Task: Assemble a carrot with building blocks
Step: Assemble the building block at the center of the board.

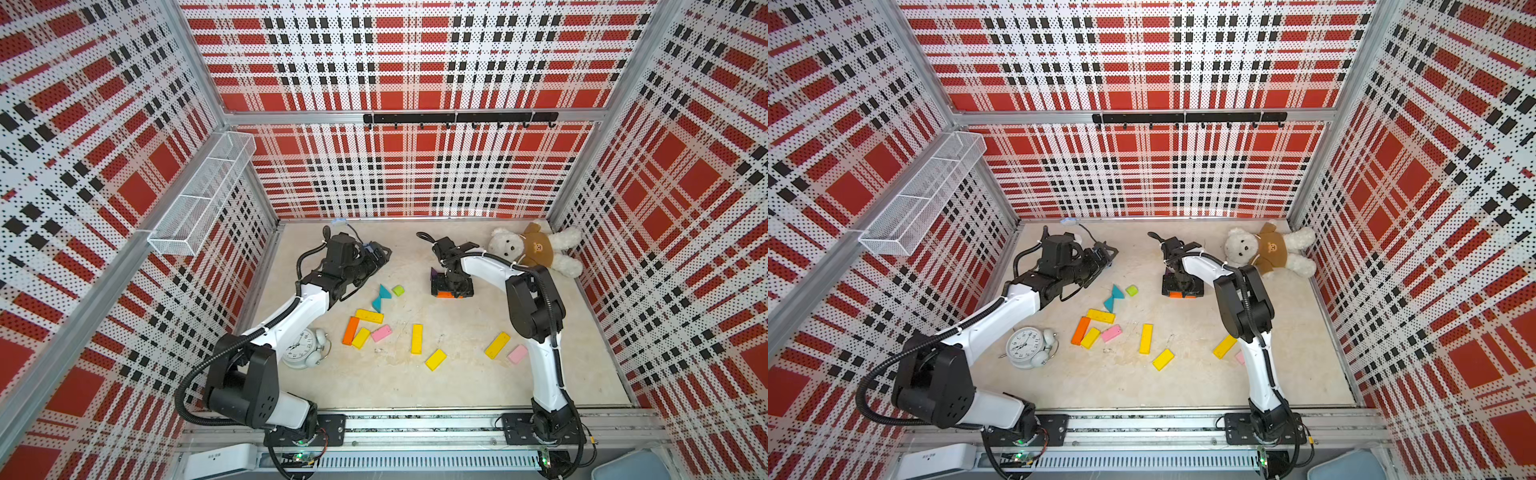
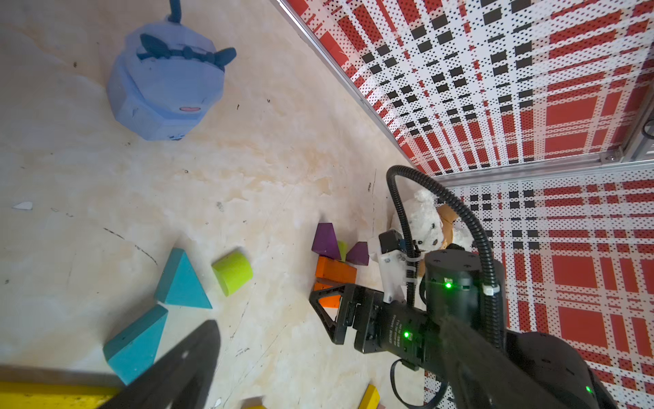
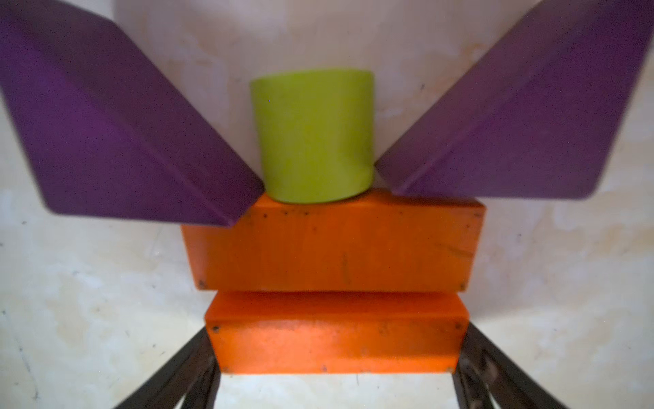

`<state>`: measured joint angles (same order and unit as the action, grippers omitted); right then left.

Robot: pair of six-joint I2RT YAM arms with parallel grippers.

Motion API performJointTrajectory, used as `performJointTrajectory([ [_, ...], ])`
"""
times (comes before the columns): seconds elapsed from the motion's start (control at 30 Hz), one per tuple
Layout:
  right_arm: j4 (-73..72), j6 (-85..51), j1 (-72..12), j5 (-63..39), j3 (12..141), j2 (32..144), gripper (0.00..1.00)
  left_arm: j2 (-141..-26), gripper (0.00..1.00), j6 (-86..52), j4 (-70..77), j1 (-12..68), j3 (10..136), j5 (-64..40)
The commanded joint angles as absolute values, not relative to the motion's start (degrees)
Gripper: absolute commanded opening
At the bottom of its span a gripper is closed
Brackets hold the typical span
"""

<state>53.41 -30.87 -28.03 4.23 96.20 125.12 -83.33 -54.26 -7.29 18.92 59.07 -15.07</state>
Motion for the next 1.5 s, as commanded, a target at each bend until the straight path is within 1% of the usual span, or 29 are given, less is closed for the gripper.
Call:
performJointTrajectory([
  [0.0, 52.8, -32.5, -27.9, 5.2, 97.3, 127.2, 0.89, -83.2, 1.0, -55.2, -6.3, 19.1, 58.9, -15.6],
  [0.37, 52.8, -32.7, -27.8, 5.0, 98.1, 127.9, 0.9, -82.9, 1.0, -55.4, -5.9, 19.1, 58.7, -15.8],
  [0.47, 52.9, -32.8, -27.9, 5.0, 98.0, 127.7, 0.93, -83.0, 1.0, -55.4, -5.8, 19.1, 58.7, -15.8],
  [0.57, 52.1, -32.8, -27.9, 4.2, 97.2, 126.6, 1.0, -82.9, 1.0, -55.3, -5.8, 19.1, 58.7, -15.9],
  [0.9, 50.6, -32.6, -27.8, 2.8, 95.6, 121.8, 1.0, -82.7, 1.0, -55.3, -4.9, 19.3, 58.6, -16.1],
  [1.3, 52.5, -31.8, -27.9, 6.1, 96.0, 120.4, 1.0, -82.8, 1.0, -55.5, -4.5, 19.5, 58.4, -16.0],
  [1.47, 53.2, -30.9, -27.9, 5.6, 96.7, 120.5, 1.0, -82.7, 1.0, -55.5, -4.4, 19.6, 58.4, -16.0],
])
